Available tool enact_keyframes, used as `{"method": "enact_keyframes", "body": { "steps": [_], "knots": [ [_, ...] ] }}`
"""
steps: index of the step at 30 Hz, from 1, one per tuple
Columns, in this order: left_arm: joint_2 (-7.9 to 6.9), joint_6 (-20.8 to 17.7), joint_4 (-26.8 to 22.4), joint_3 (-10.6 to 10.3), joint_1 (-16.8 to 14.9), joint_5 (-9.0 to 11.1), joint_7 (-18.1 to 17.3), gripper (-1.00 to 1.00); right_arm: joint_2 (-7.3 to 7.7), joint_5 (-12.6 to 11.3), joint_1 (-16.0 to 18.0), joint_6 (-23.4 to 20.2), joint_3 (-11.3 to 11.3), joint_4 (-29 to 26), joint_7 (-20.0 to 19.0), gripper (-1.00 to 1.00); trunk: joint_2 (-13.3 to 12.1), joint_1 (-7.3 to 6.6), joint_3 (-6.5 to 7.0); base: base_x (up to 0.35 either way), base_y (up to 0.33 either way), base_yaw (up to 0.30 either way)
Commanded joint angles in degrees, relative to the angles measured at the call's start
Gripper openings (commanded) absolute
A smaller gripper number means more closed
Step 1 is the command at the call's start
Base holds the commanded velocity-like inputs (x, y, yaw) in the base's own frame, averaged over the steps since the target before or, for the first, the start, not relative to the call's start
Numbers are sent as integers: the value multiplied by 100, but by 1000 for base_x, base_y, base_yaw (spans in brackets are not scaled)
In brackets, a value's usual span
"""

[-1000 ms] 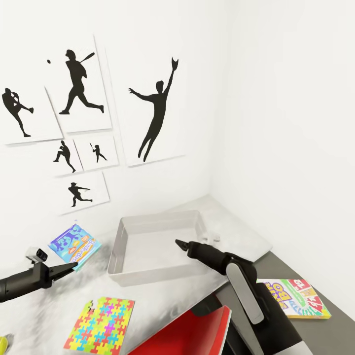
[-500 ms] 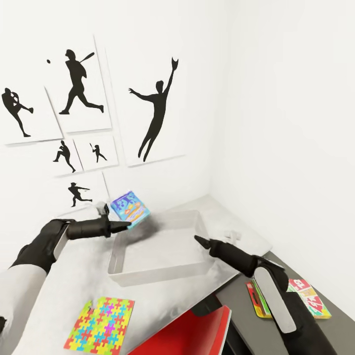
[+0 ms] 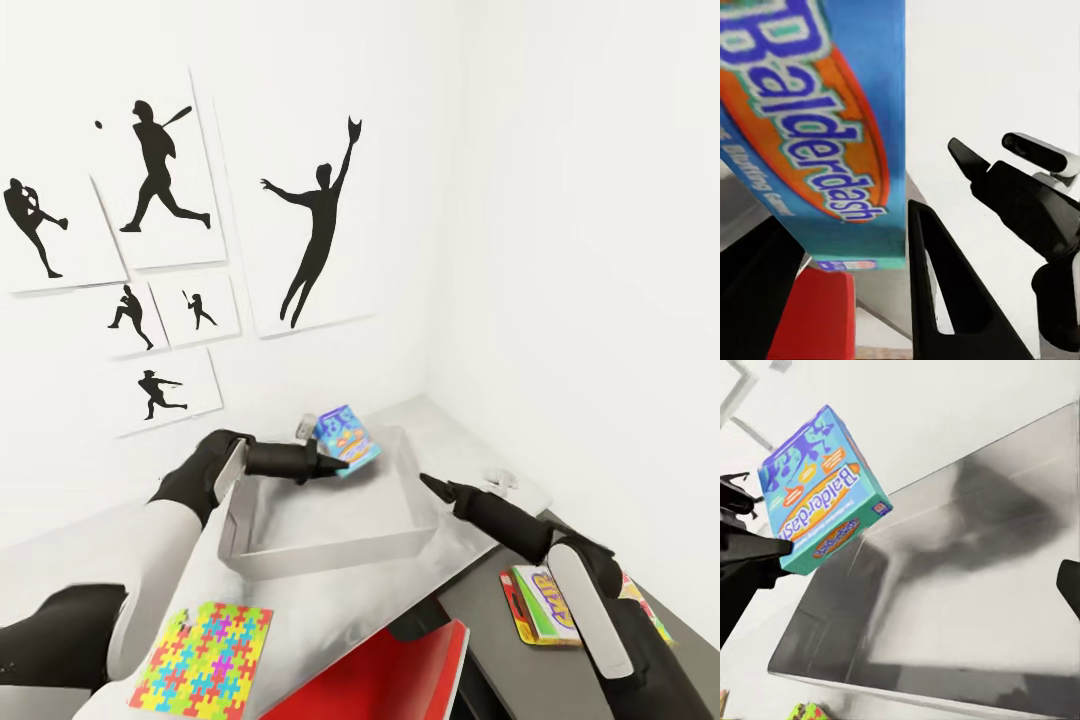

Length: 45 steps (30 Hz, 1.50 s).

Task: Put all the toys in the child's room - the three board games (two on the bed and one on the table), the two jigsaw puzzles on the table, and the tennis ball on the table - inside the toy box on the table in the child's room.

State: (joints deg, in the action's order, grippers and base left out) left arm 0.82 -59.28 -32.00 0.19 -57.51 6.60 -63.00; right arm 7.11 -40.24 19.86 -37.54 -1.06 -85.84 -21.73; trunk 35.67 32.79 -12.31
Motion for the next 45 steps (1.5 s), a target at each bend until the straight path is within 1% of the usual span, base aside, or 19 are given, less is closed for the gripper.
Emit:
{"method": "enact_keyframes", "body": {
  "steps": [1, 4, 5, 6, 8, 10, 12, 15, 16, 18, 23, 27, 31, 33, 36, 39, 42, 43, 45],
  "knots": [
    [64, -48, 68, 11, -9, 62, 145, -100, 4, -19, -50, -25, 105, -5, -96, 100, 8, 2, -9, 0, 0, 0],
    [250, -35, 188, 17, -14, 72, 567, -100, 2, -20, -183, -52, 491, -10, -421, 100, 8, 2, -9, 0, 0, 0],
    [273, -35, 198, 23, -14, 73, 631, -100, 2, -20, -194, -68, 546, -10, -470, 100, 8, 2, -9, 0, 0, 0],
    [362, -27, 231, 29, -14, 75, 816, -100, 1, -19, -220, -132, 670, -40, -579, 100, 8, 2, -9, 0, 0, 0],
    [482, -10, 348, 34, -15, 77, 1087, -100, 1, -19, -275, -225, 755, -251, -647, 100, 8, 2, -9, 0, 0, 0],
    [538, 11, 444, 41, -15, 89, 1367, -100, -3, -19, -393, -306, 842, -411, -676, 100, 8, 2, -9, 0, 0, 0],
    [575, 22, 484, 47, -15, 95, 1537, -100, -11, -19, -485, -437, 968, -471, -683, 100, 8, 2, -9, 0, 0, 0],
    [644, 35, 504, 50, -19, 90, 1642, -100, -26, -19, -535, -890, 1142, -503, -690, 100, 8, 2, -9, 0, 0, 0],
    [658, 36, 506, 51, -21, 89, 1661, -100, -43, -19, -541, -1041, 1171, -506, -691, 100, 8, 2, -9, 0, 0, 0],
    [677, 38, 509, 51, -28, 88, 1686, -100, -61, -19, -548, -1197, 1201, -510, -697, 100, 8, 2, -9, 0, 0, 0],
    [704, 39, 511, 51, -187, 87, 1705, -100, -84, -19, -552, -1272, 1223, -512, -701, 100, 8, 2, -9, 0, 0, 0],
    [746, 35, 511, 56, -346, 92, 1898, -100, -73, -19, -553, -1306, 1245, -515, -704, 100, 8, 2, -9, 0, 0, 0],
    [812, 31, 511, 59, -444, 95, 2055, -100, -59, -19, -553, -1344, 1437, -515, -742, 100, 8, 2, -9, 0, 0, 0],
    [824, 29, 508, 60, -455, 97, 2076, -100, -71, -24, -553, -1382, 1526, -517, -849, 100, 8, 2, -9, 0, 0, 0],
    [840, 24, 493, 60, -461, 102, 2086, -100, -79, -24, -553, -1539, 1577, -520, -1015, 100, 8, 2, -9, 0, 0, 0],
    [857, 22, 487, 60, -464, 104, 2089, -100, -28, -27, -553, -1721, 1622, -521, -1094, 100, 8, 2, -9, 0, 0, 0],
    [864, 22, 485, 54, -464, 102, 2090, -100, -13, -27, -553, -1827, 1831, -521, -1306, 100, 8, 2, -9, 0, 0, 0],
    [865, 22, 485, 49, -463, 99, 2090, -100, -10, -28, -553, -1938, 1977, -521, -1487, 100, 8, 2, -12, 0, 0, 24],
    [866, 22, 489, 46, -463, 96, 2090, -100, -11, -28, -553, -2051, 2107, -521, -1649, 100, 8, 2, -23, 0, 0, 41]
  ]
}}
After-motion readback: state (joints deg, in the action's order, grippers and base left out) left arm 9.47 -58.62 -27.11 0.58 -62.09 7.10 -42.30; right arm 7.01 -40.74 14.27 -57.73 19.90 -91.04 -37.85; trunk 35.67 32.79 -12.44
